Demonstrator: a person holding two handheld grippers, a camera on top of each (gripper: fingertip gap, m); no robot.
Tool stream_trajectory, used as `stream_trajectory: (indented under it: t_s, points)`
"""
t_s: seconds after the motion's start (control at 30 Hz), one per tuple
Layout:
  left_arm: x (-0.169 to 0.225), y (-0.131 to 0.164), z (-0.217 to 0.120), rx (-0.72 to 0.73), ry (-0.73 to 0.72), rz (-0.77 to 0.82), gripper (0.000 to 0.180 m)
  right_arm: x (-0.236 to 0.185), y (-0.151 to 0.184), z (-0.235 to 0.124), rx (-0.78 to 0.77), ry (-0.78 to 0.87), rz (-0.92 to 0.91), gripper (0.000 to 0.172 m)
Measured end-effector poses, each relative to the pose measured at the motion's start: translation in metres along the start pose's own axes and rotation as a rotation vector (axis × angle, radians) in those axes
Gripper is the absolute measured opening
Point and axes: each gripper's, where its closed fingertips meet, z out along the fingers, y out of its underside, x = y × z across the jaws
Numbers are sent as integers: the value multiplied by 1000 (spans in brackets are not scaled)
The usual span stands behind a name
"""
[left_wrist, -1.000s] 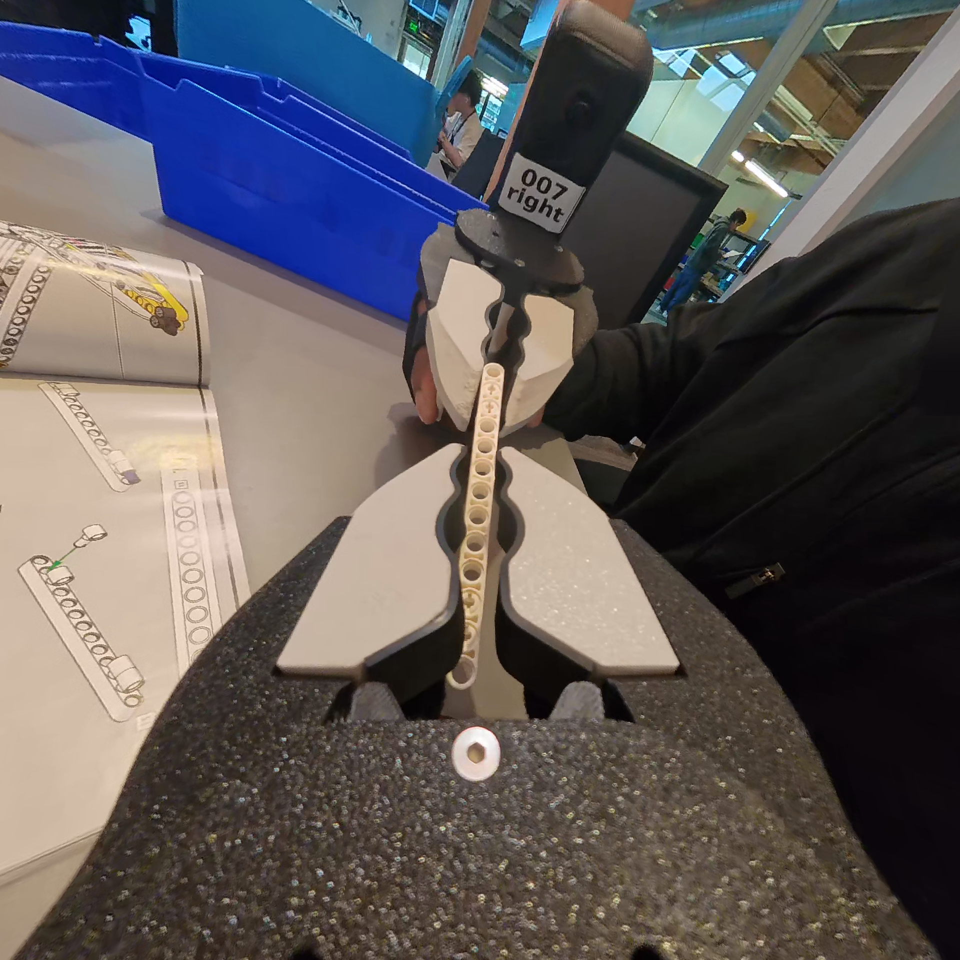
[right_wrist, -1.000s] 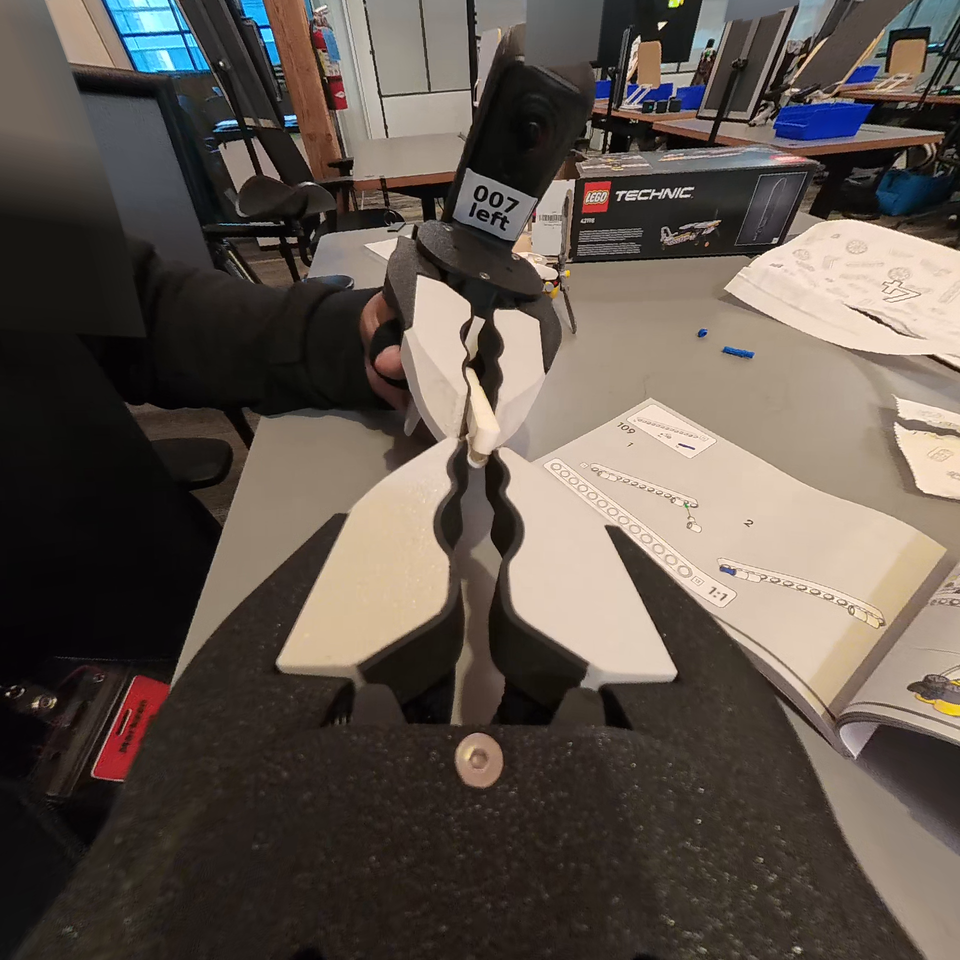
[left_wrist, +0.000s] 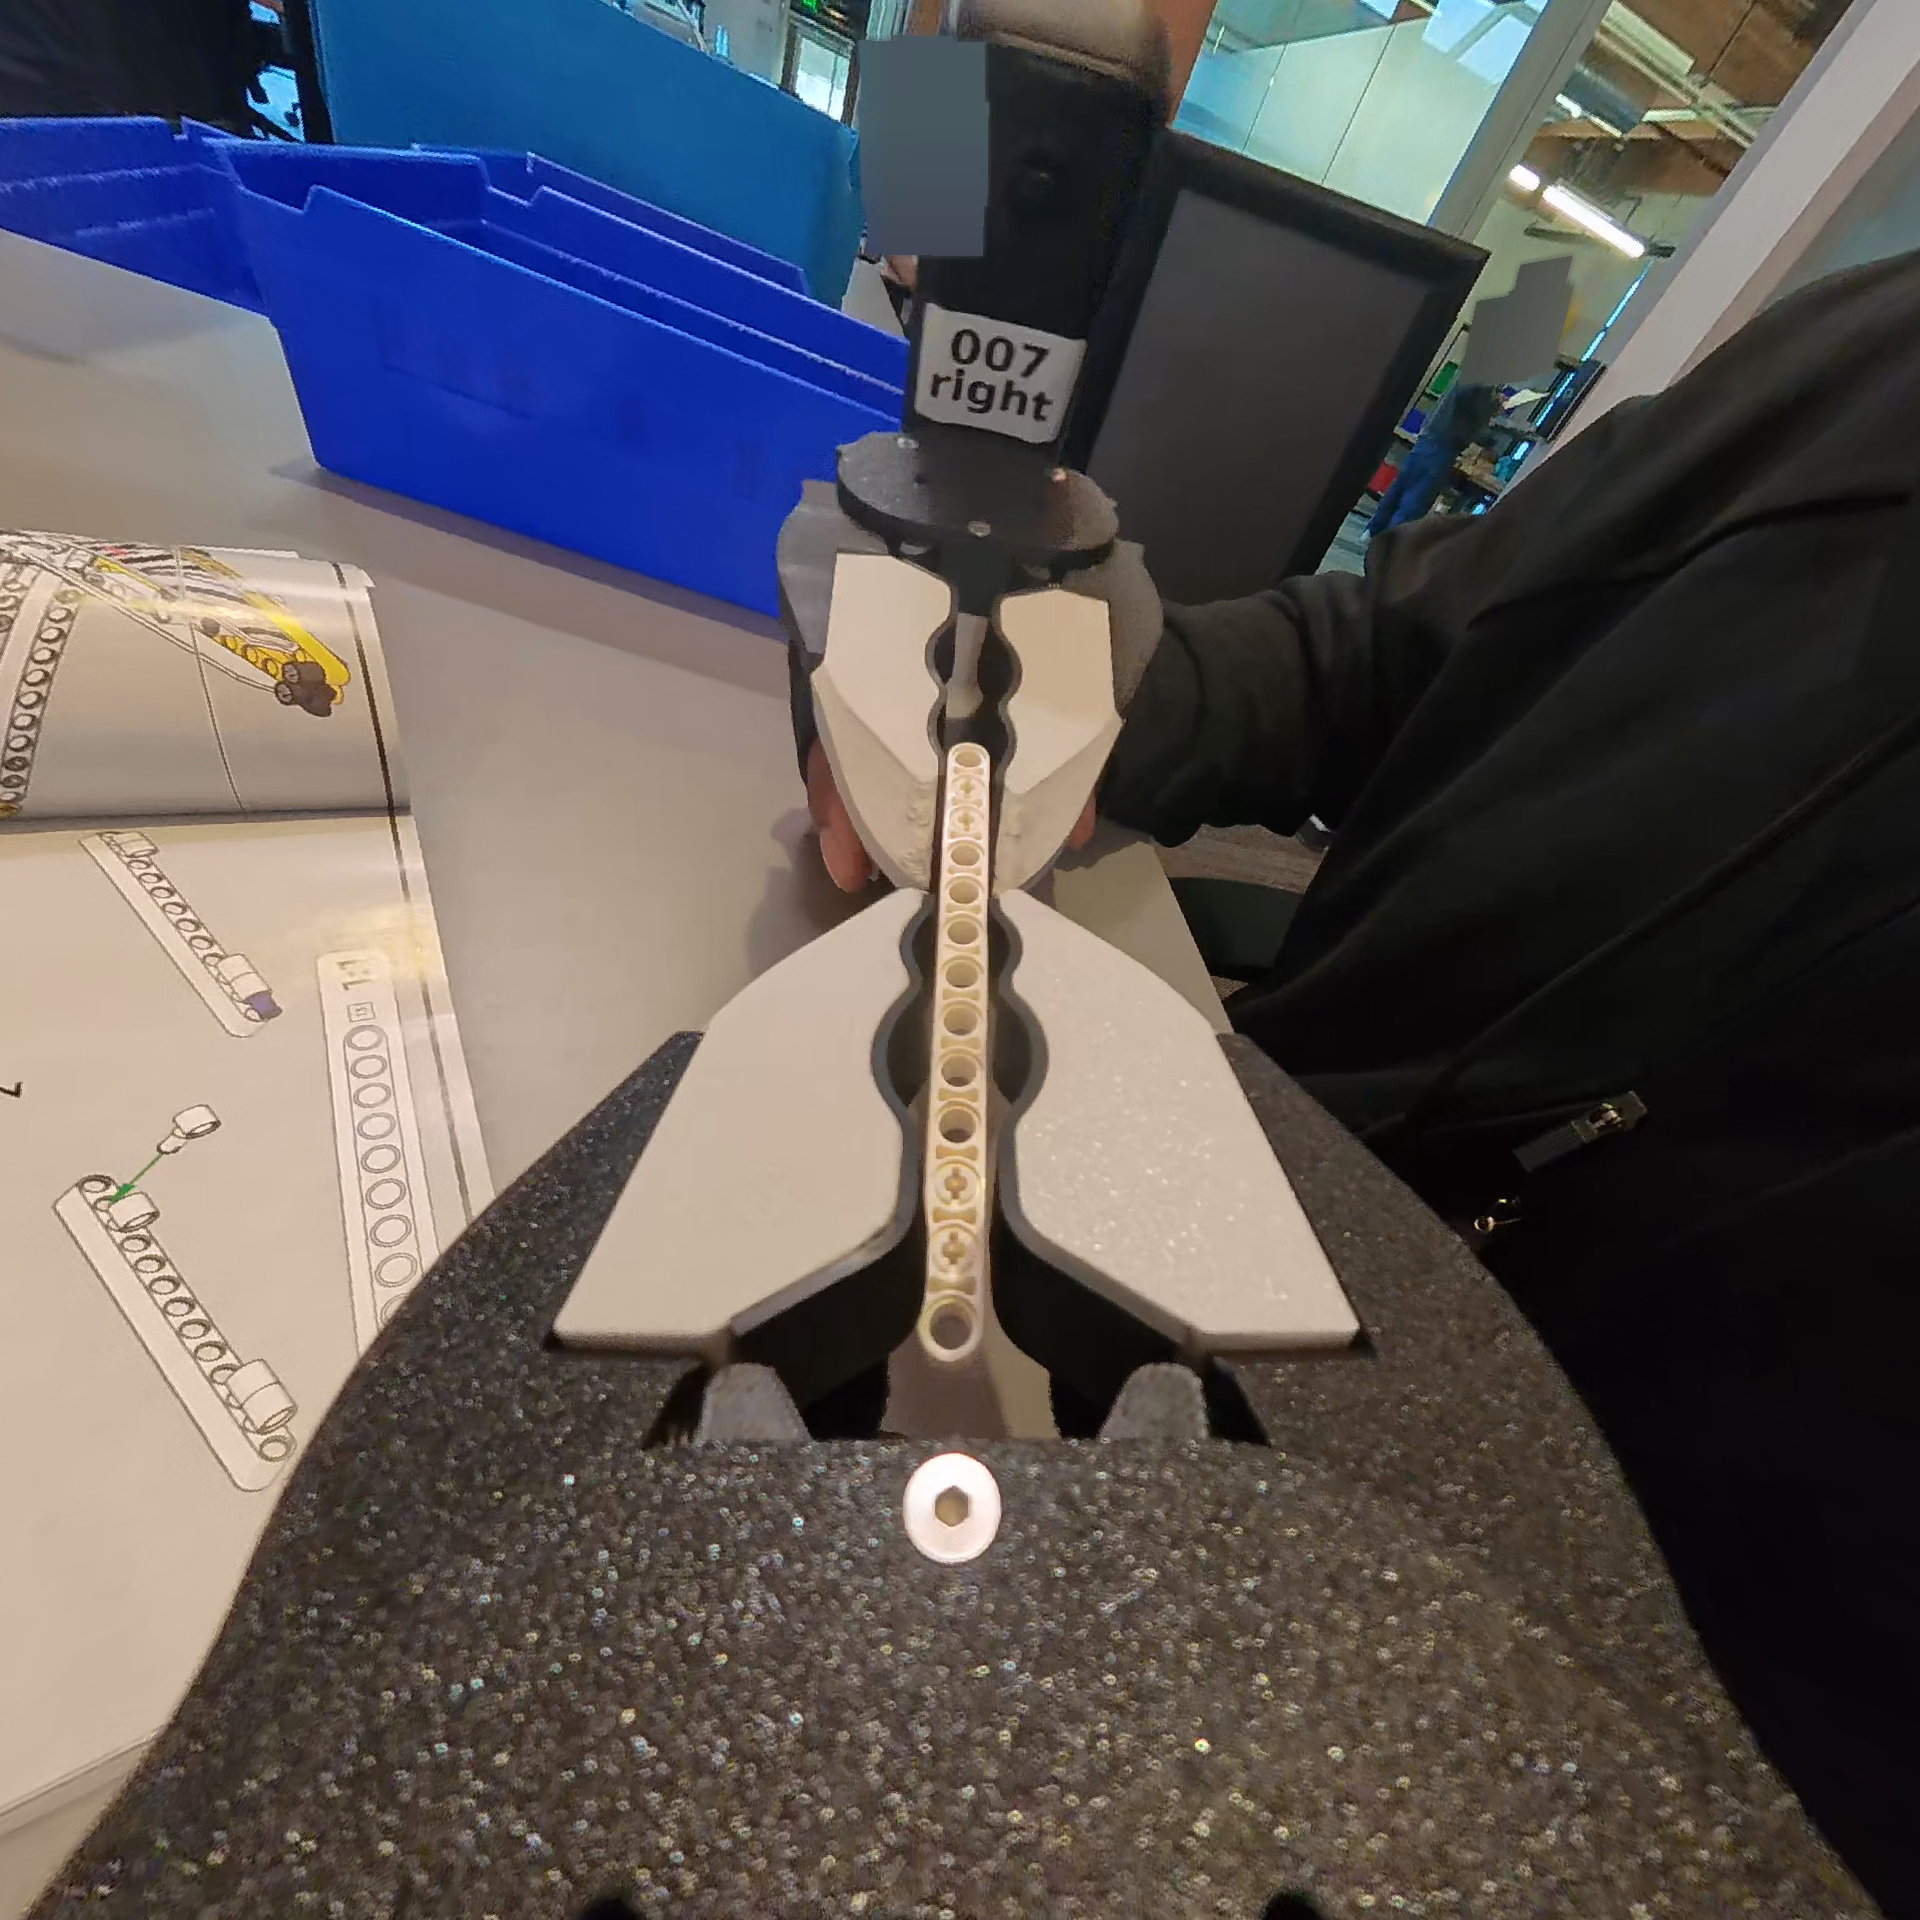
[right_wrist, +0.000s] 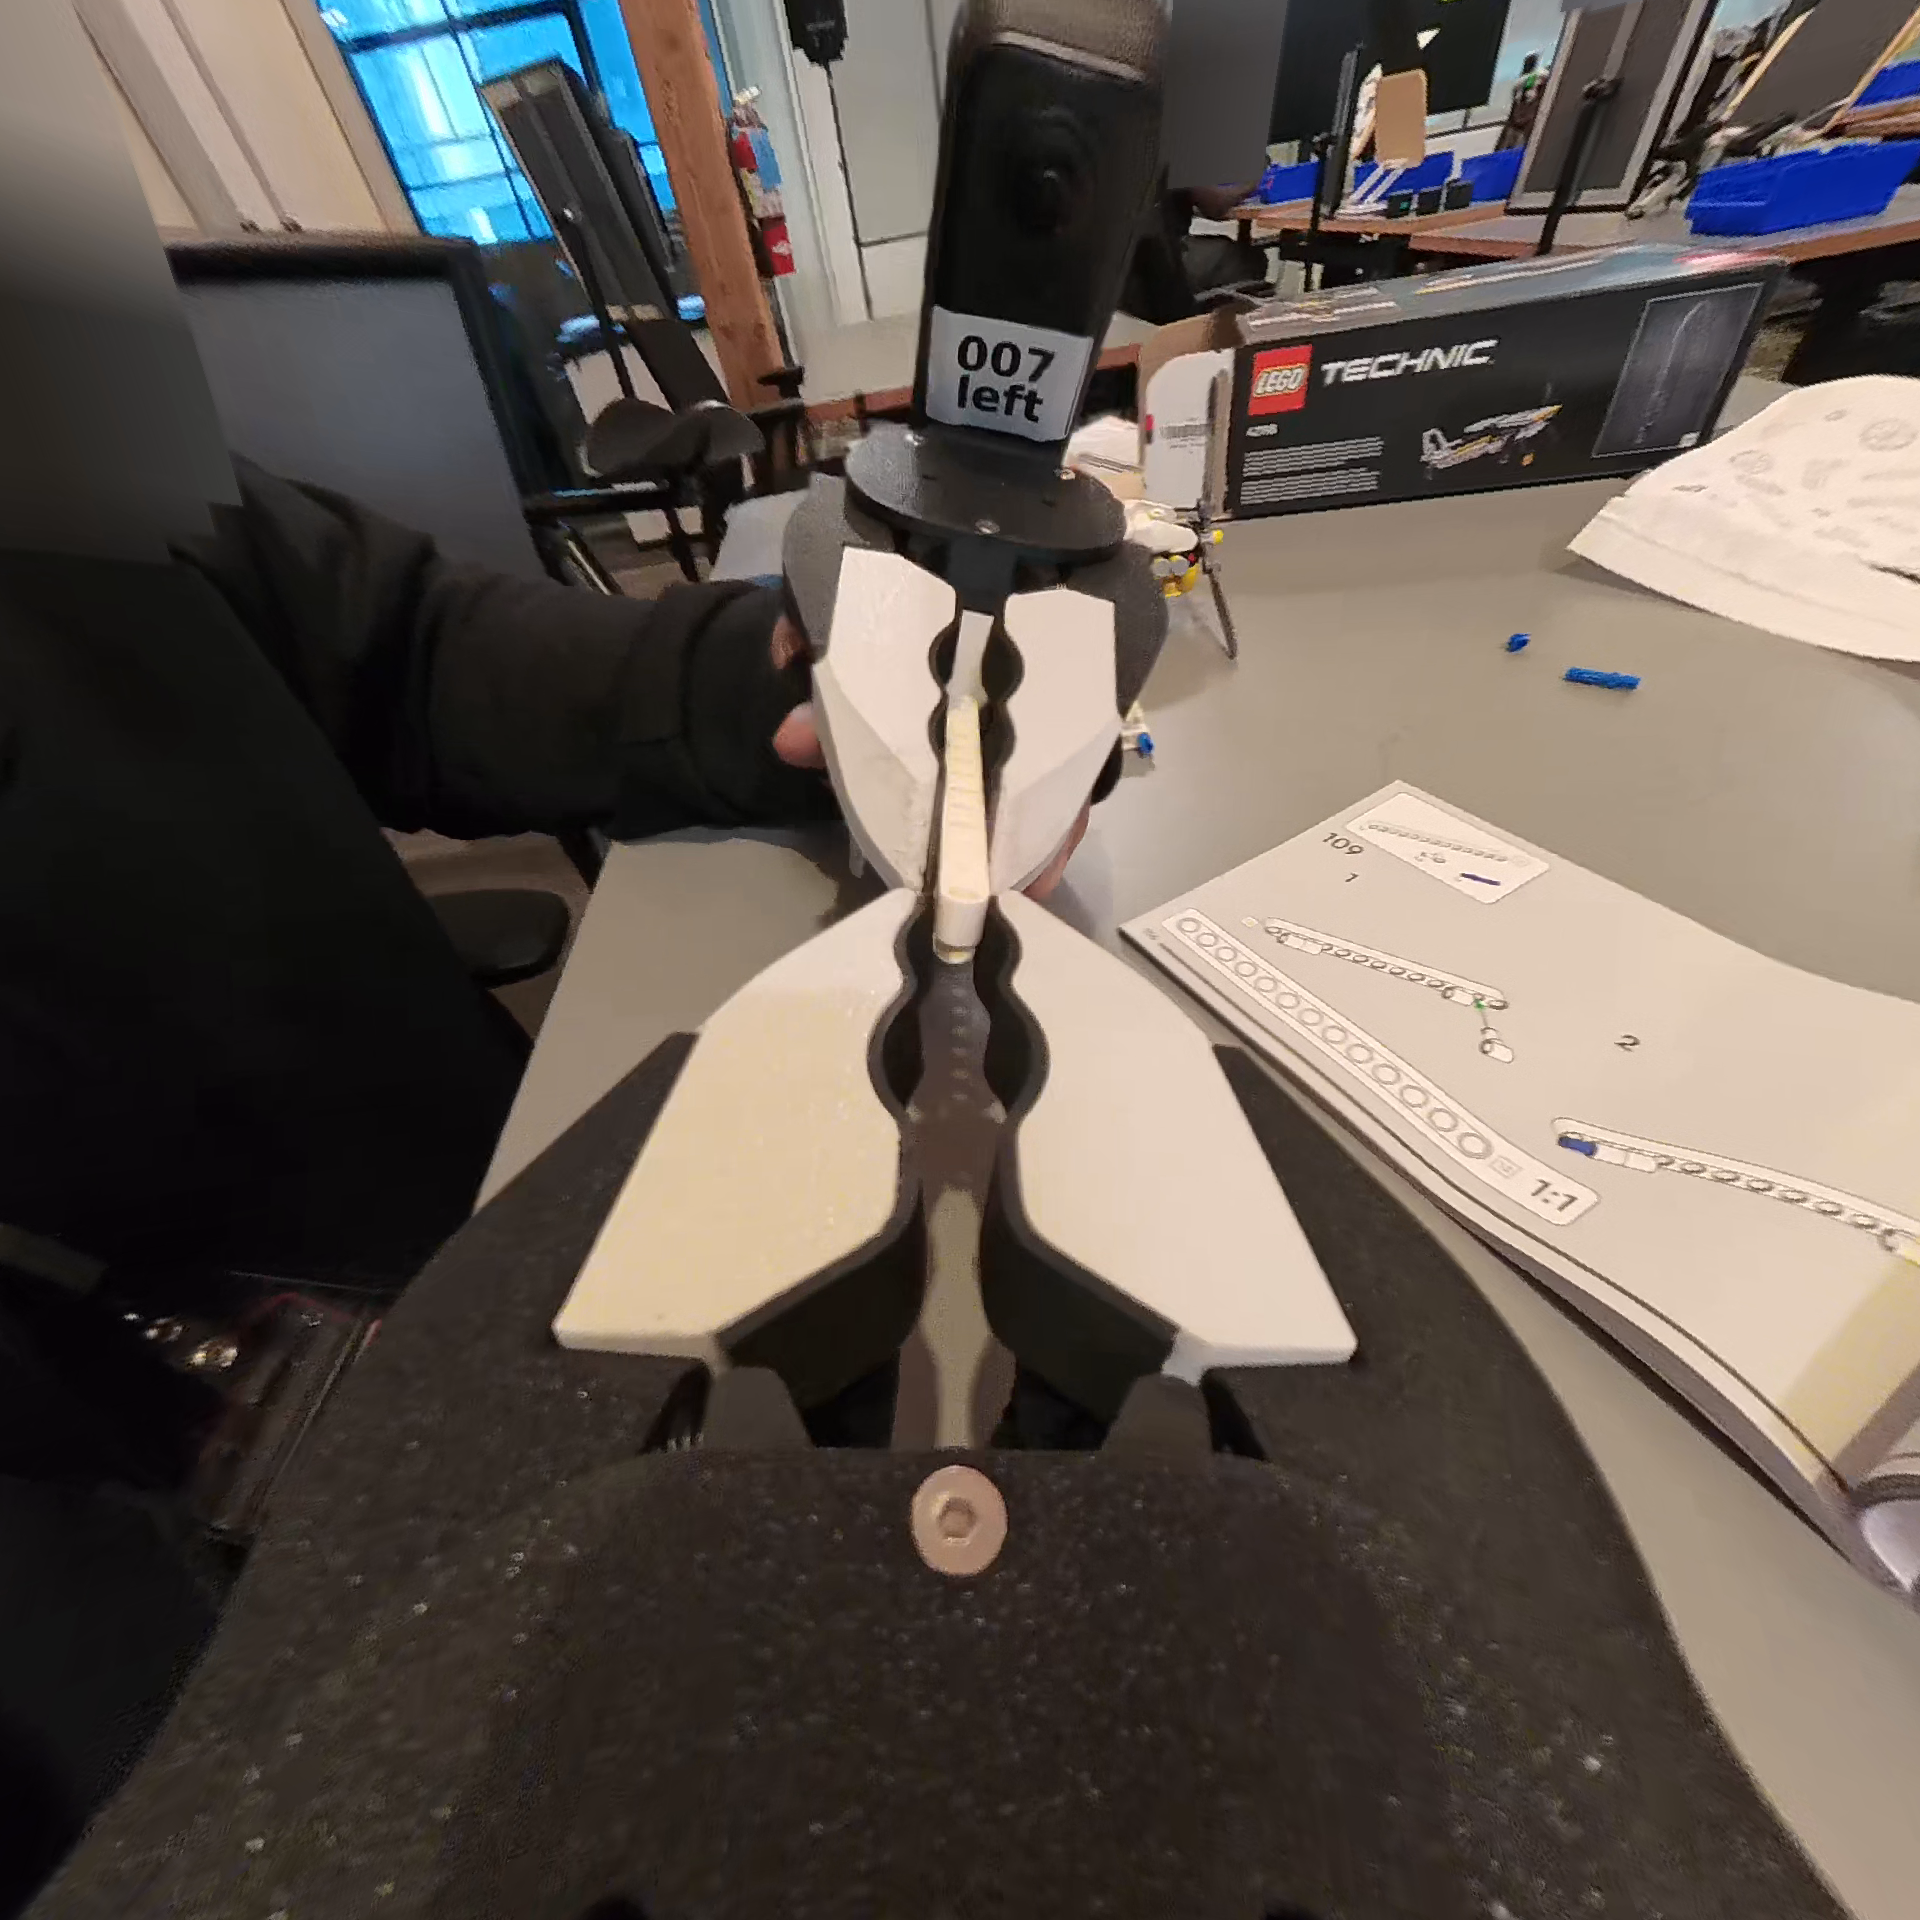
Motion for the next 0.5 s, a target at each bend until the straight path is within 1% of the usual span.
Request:
stream_trajectory:
  t_s: [0.13, 0.23, 0.5]
  points:
    - [1, -6, -2, 47, 33, -46, 8, 1, 0, 0, -26, 54, -75, 8]
    - [1, -4, -1, 49, 46, -69, 8, 2, 4, 0, -58, 93, -136, 8]
    - [2, -5, -2, 63, 55, -68, 9, 3, 5, -1, -92, 172, -262, 7]
